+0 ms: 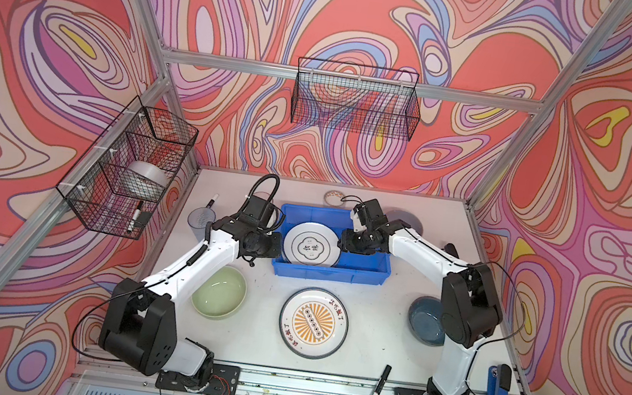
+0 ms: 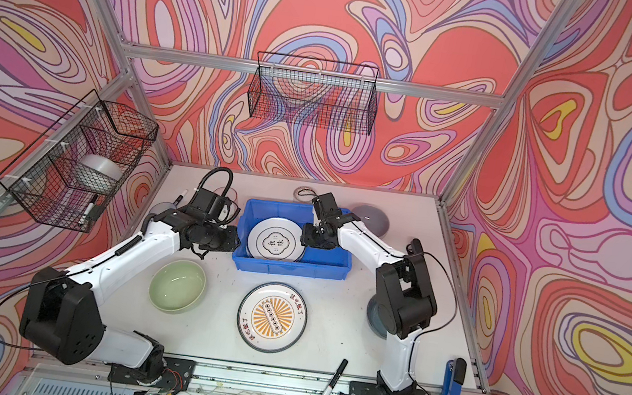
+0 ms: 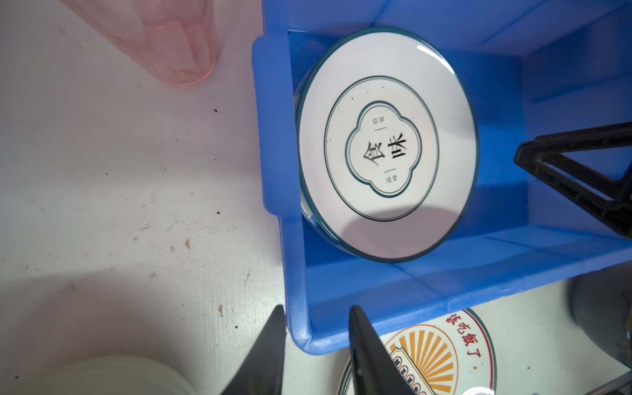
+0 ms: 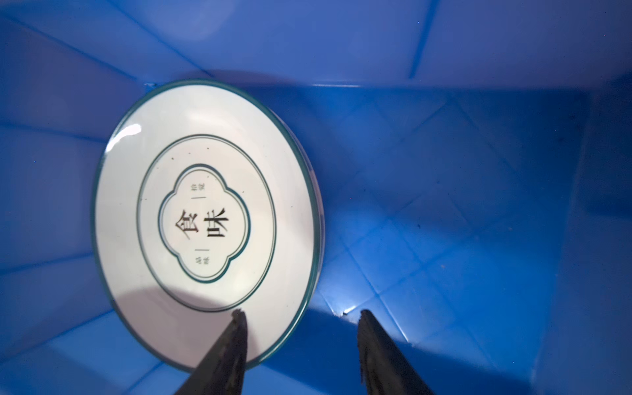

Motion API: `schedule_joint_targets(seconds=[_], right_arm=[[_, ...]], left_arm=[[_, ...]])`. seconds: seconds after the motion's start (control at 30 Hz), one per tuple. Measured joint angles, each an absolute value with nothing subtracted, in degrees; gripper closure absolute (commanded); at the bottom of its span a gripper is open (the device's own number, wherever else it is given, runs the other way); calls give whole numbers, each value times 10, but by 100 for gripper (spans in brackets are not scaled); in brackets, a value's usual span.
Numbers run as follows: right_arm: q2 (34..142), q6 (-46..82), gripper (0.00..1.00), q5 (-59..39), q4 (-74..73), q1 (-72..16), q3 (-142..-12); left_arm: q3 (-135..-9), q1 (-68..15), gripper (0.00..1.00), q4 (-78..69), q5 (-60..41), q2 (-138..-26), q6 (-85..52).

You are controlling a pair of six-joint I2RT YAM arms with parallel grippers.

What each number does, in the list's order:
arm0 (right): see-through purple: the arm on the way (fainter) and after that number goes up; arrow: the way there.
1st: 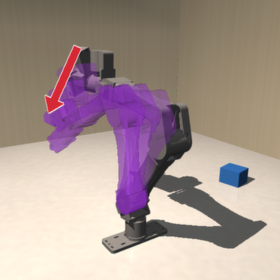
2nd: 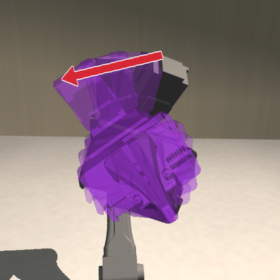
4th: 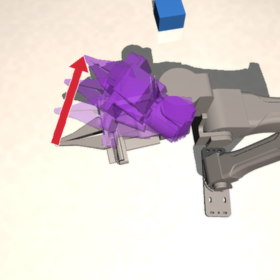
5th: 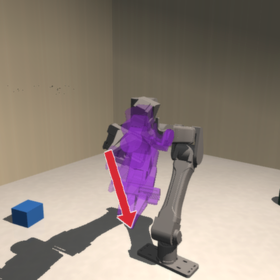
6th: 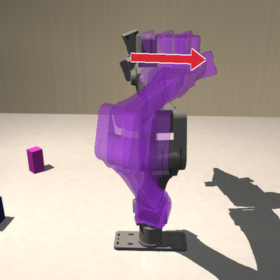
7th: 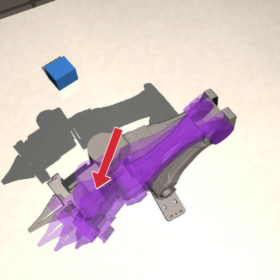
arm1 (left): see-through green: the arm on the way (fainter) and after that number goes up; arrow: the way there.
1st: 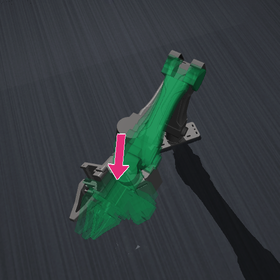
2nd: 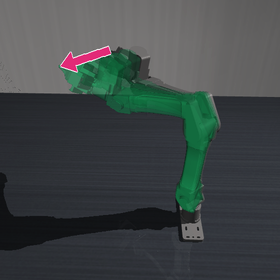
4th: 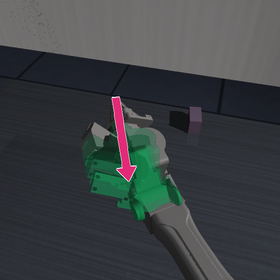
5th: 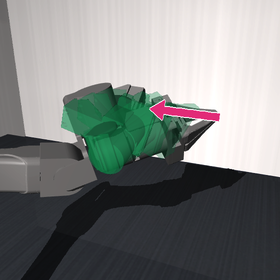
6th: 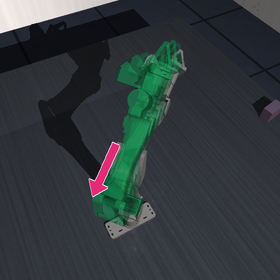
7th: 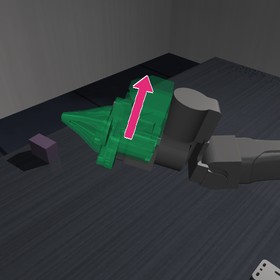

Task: Place the mixed dishes into the plastic bin
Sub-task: 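Open the right gripper and withdraw both grippers toward the orange-patterned plate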

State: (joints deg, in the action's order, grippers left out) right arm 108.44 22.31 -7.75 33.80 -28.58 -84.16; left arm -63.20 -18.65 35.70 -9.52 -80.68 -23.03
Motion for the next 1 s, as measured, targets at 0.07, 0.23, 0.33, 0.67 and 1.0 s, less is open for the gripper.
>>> schedule_joint_targets(seconds=[0.07,0.23,0.33,0.67,1.0], right_arm=[[1054,221,48,-77,340,-286,-830],[975,220,48,-81,342,-286,-792],[928,220,48,-94,342,-286,-763],[771,232,48,-164,332,-287,-623],[679,237,51,-214,317,-300,-476]], left_arm=[[-632,-187,53,366,-102,-795,-225],[-615,-187,47,376,-130,-750,-216],[-588,-187,46,380,-147,-711,-214],[-481,-197,51,382,-198,-605,-253],[-385,-320,59,359,-177,-562,-322]])
